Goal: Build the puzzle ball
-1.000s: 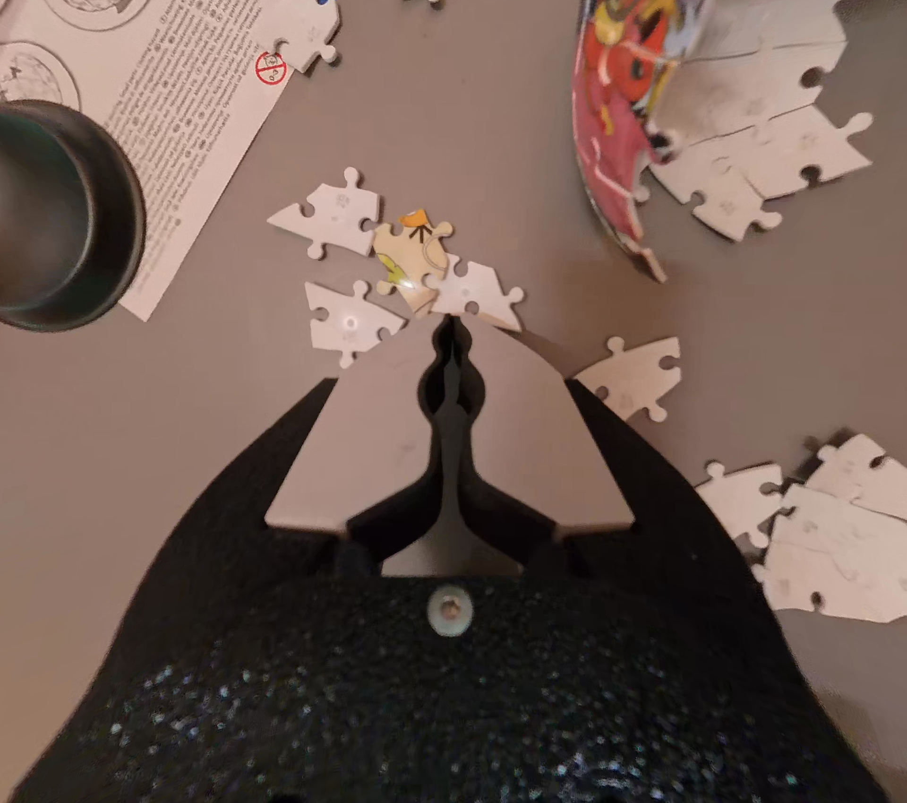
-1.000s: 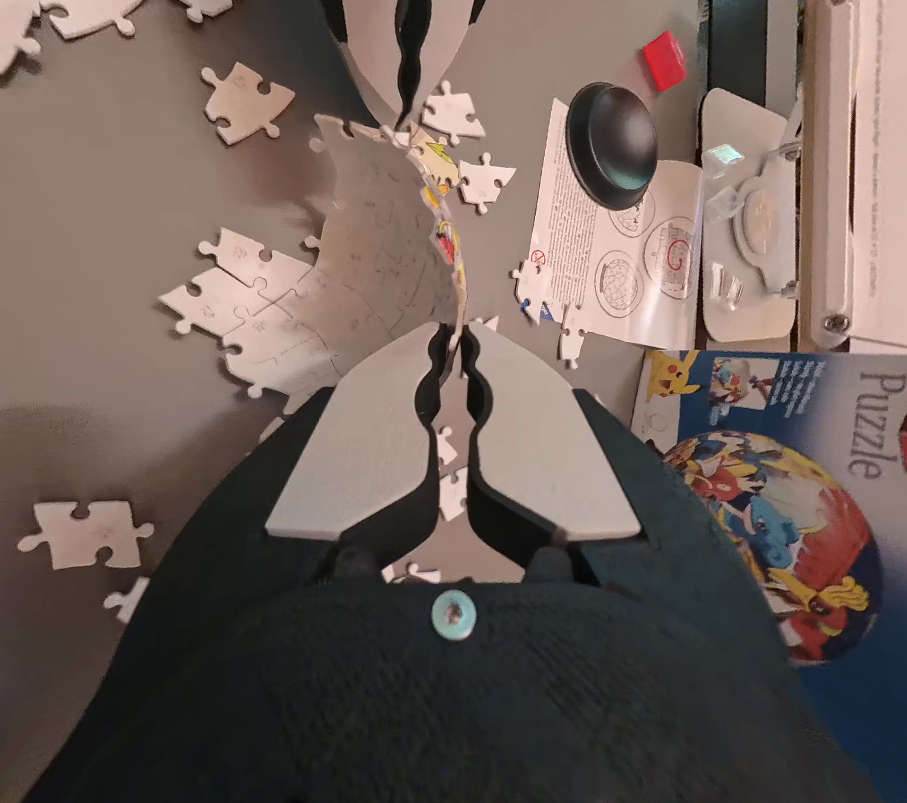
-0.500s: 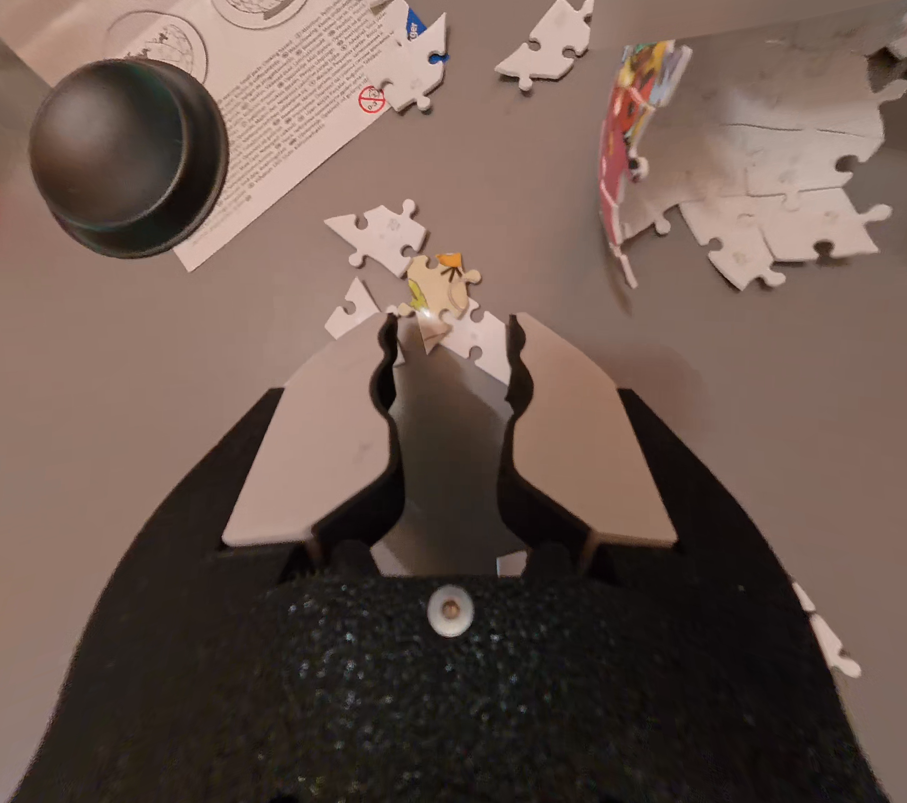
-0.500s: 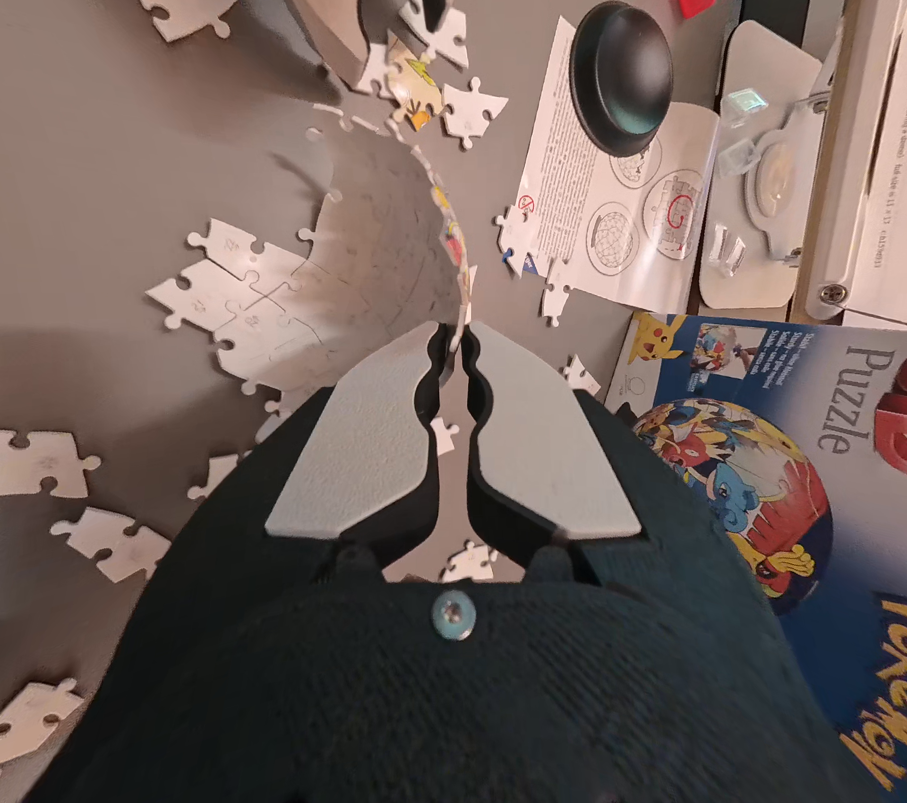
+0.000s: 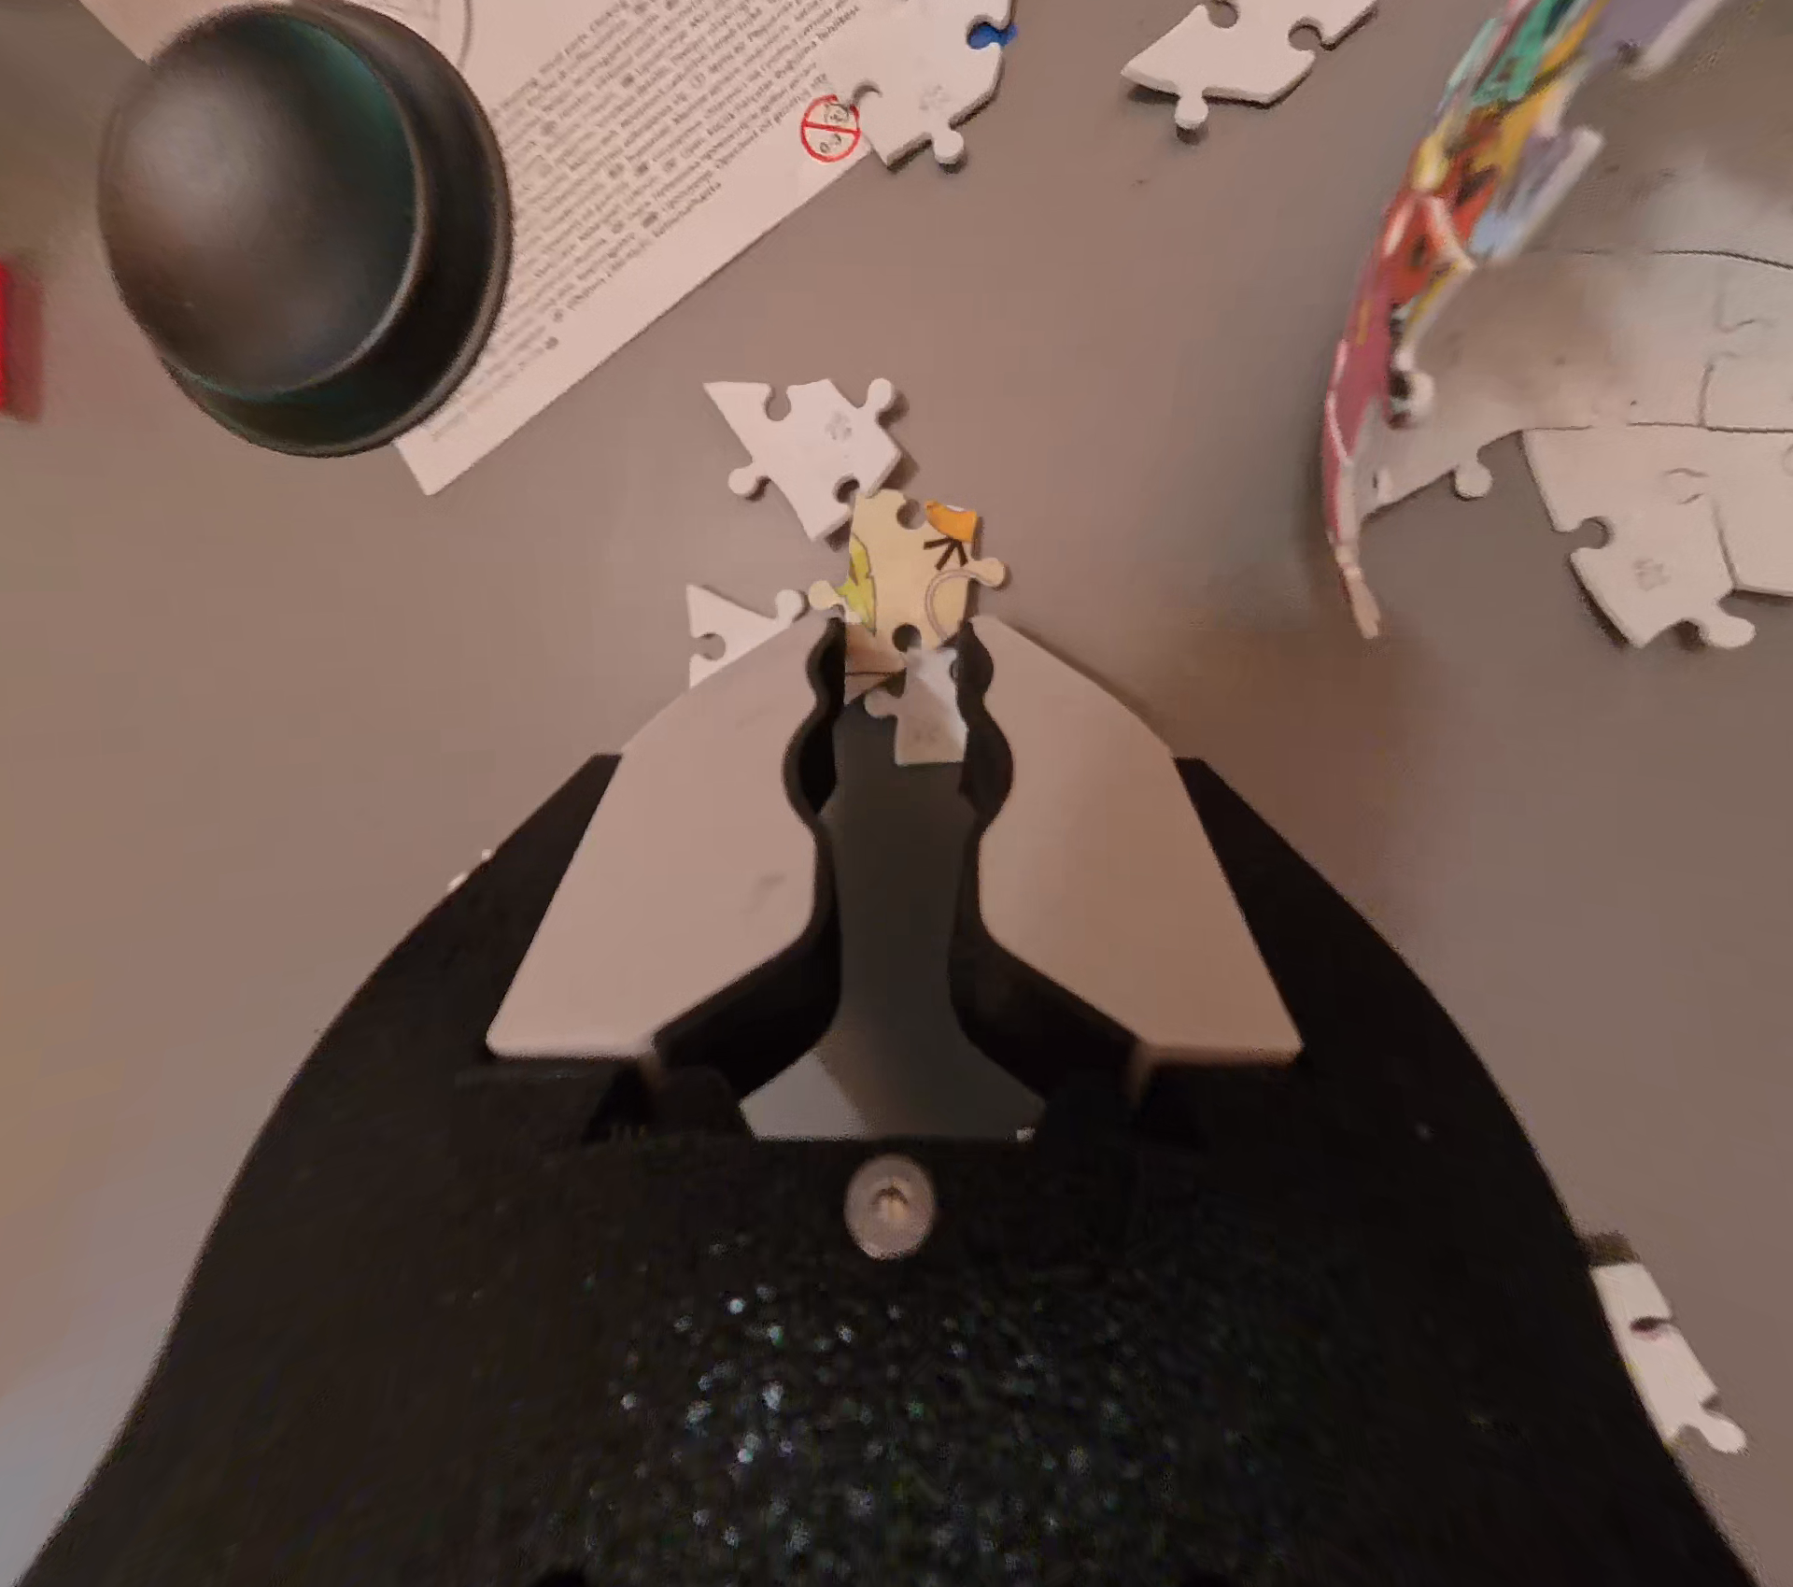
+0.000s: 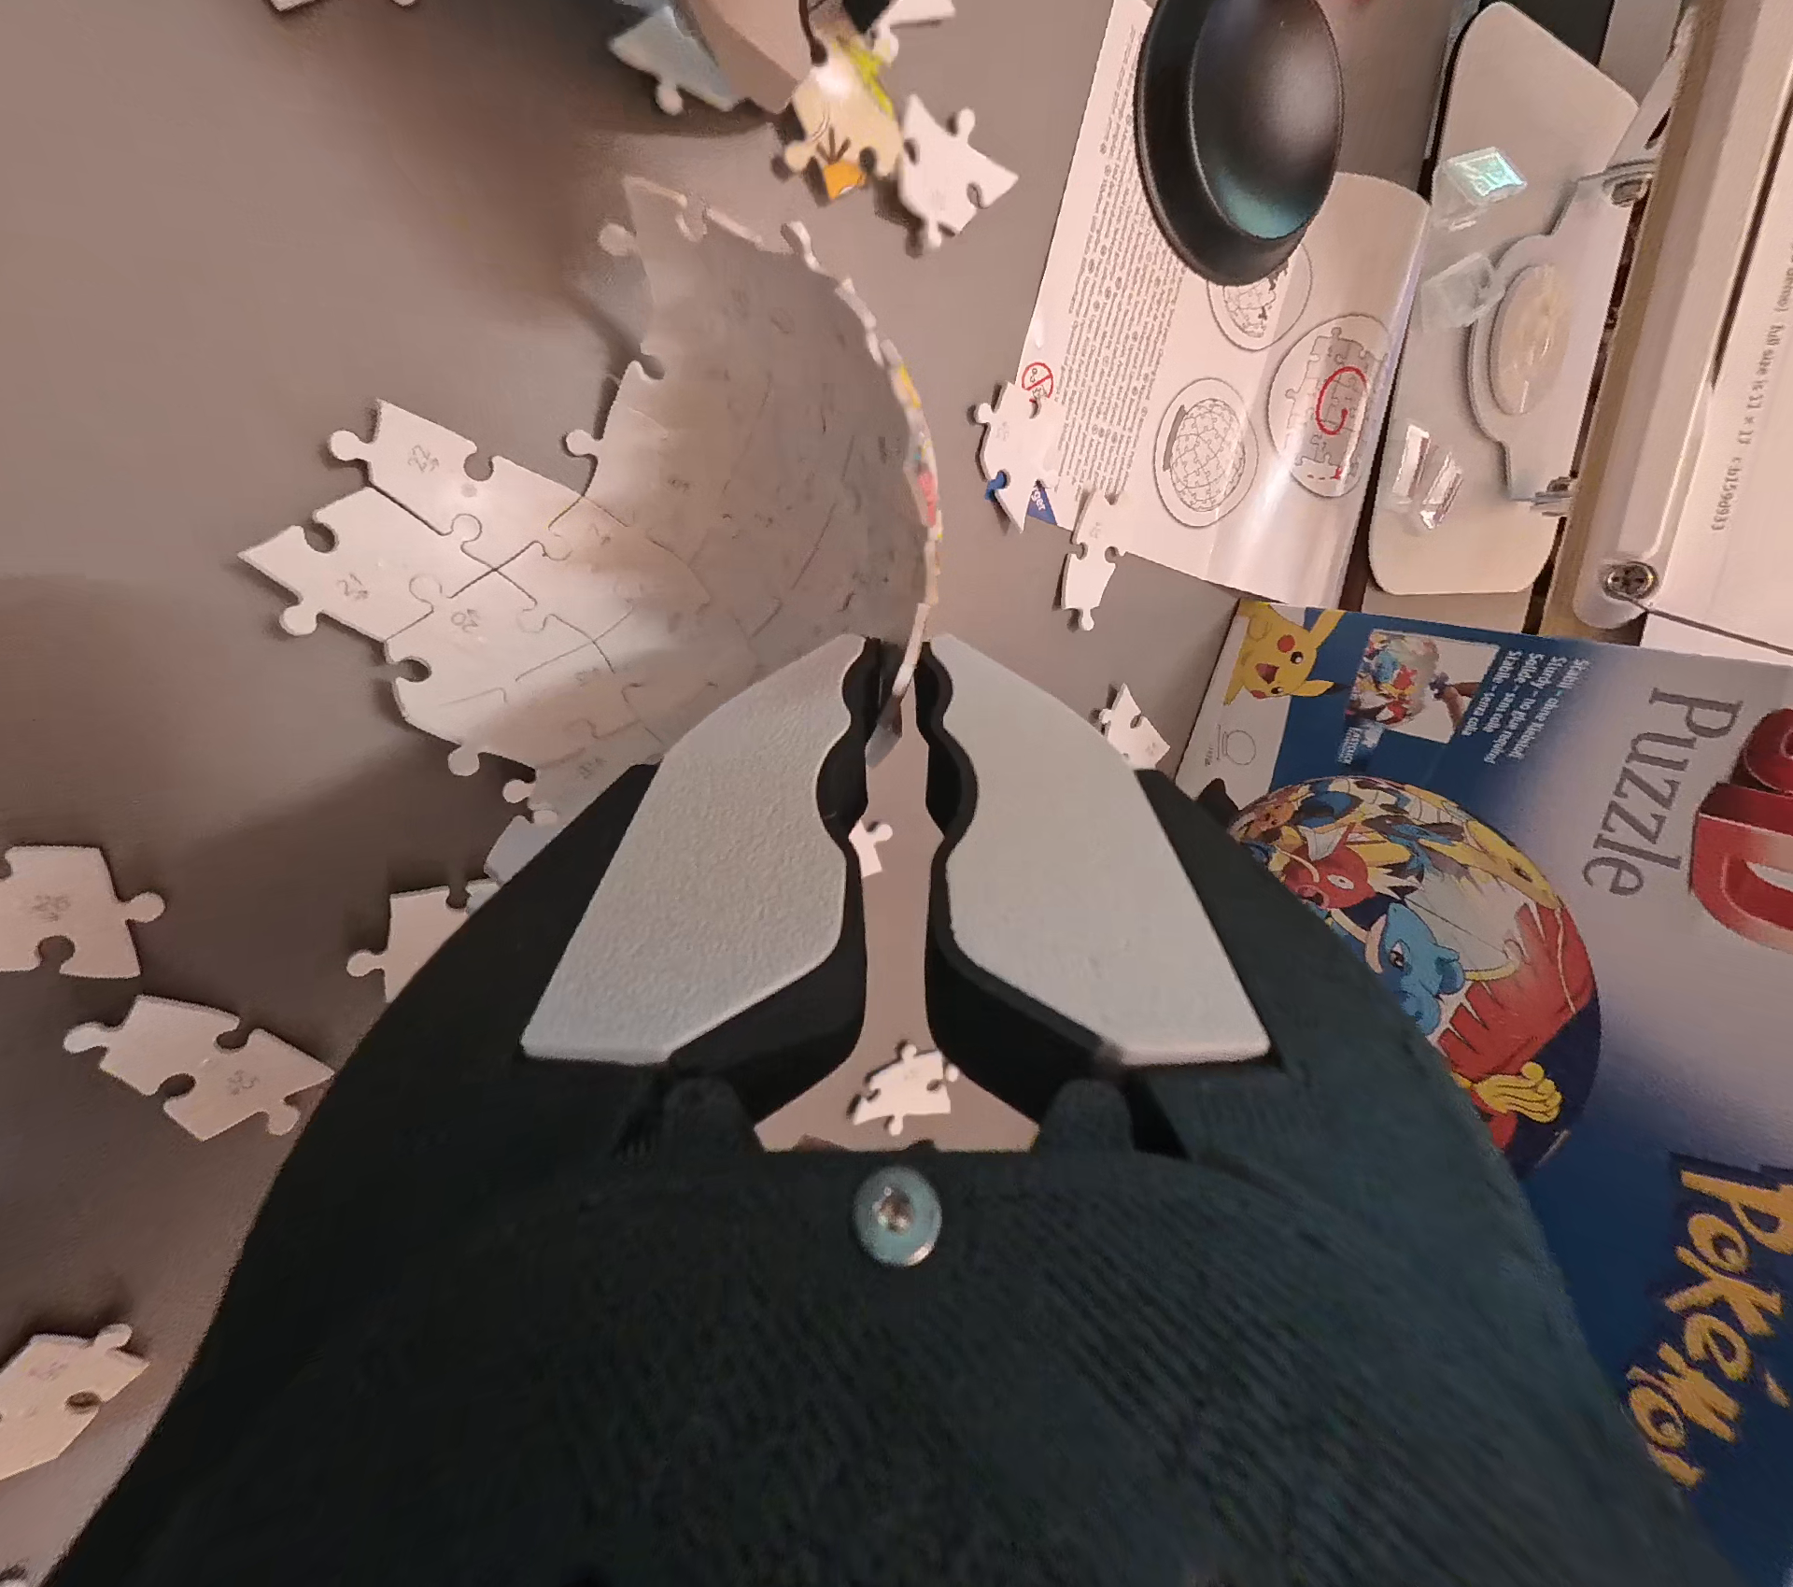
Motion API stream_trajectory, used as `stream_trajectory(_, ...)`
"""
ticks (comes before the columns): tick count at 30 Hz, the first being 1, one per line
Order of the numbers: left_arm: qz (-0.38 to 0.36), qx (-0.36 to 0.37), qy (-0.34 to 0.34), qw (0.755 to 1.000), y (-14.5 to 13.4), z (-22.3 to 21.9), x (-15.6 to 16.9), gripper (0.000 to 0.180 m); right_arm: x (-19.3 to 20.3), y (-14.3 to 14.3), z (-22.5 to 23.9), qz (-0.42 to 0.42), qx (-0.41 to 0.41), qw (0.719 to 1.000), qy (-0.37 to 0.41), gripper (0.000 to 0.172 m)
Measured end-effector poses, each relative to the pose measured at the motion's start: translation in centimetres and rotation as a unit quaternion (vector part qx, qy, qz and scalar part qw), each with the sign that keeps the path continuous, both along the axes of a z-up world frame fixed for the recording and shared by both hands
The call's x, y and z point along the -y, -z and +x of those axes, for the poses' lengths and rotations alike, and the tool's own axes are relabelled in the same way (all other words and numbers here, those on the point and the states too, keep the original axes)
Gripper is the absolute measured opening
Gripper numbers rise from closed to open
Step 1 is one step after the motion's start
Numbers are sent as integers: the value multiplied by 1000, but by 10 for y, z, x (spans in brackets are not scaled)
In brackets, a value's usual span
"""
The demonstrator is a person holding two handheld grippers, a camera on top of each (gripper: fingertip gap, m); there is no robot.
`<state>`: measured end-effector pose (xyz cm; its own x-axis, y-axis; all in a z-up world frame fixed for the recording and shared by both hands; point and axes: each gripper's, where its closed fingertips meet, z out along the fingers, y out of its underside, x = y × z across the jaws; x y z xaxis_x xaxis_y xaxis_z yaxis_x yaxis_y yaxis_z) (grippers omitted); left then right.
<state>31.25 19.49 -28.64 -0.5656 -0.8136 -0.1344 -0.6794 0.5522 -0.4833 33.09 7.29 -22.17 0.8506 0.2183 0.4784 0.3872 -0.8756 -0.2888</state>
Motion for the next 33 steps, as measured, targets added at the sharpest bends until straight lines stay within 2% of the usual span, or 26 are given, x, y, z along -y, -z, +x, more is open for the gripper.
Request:
stream_trajectory(5,-41,31,-15,999,-19,-5,-3,21,0,-1,-1,-7,6,1000,2,7)
stream_trajectory(7,-84,29,-21,996,-27,-15,0,21,-1,-1,-1,-8,7,1000,3,7)
stream_trajectory(9,-159,0,-30,987,-29,-32,11,20,-1,-1,-1,-9,6,1000,4,7)
stream_trajectory(11,-277,-61,-44,958,-30,-54,32,21,0,-1,-1,-12,9,1000,5,7)
stream_trajectory(13,-386,-141,-58,910,-30,-75,54,21,-1,-1,-1,-14,11,1000,4,7)
stream_trajectory(15,-442,-195,-73,872,-26,-87,68,21,-2,-2,-1,-14,14,1000,2,7)
stream_trajectory(17,-459,-224,-87,855,-19,-92,74,21,-2,-2,-1,-17,17,1000,2,7)
stream_trajectory(23,-444,-208,-139,861,-14,-80,64,21,-1,-1,-1,-19,16,1000,6,7)
stream_trajectory(24,-453,-210,-142,855,-16,-79,63,15,-1,-1,-1,-19,16,1000,6,7)
stream_trajectory(26,-497,-220,-149,826,-25,-77,65,1,-1,-2,-1,-19,15,1000,6,7)
stream_trajectory(27,-503,-219,-158,821,-25,-75,62,1,-1,-2,-1,-19,15,1000,6,7)
stream_trajectory(28,-488,-205,-158,834,-21,-73,57,4,-1,-1,-1,-19,15,1000,7,7)
stream_trajectory(30,-438,-159,-118,877,-21,-73,53,20,0,-1,-1,-18,13,1000,7,7)
stream_trajectory(33,-372,-116,-46,920,-24,-78,58,19,1,0,0,-18,10,1000,12,7)
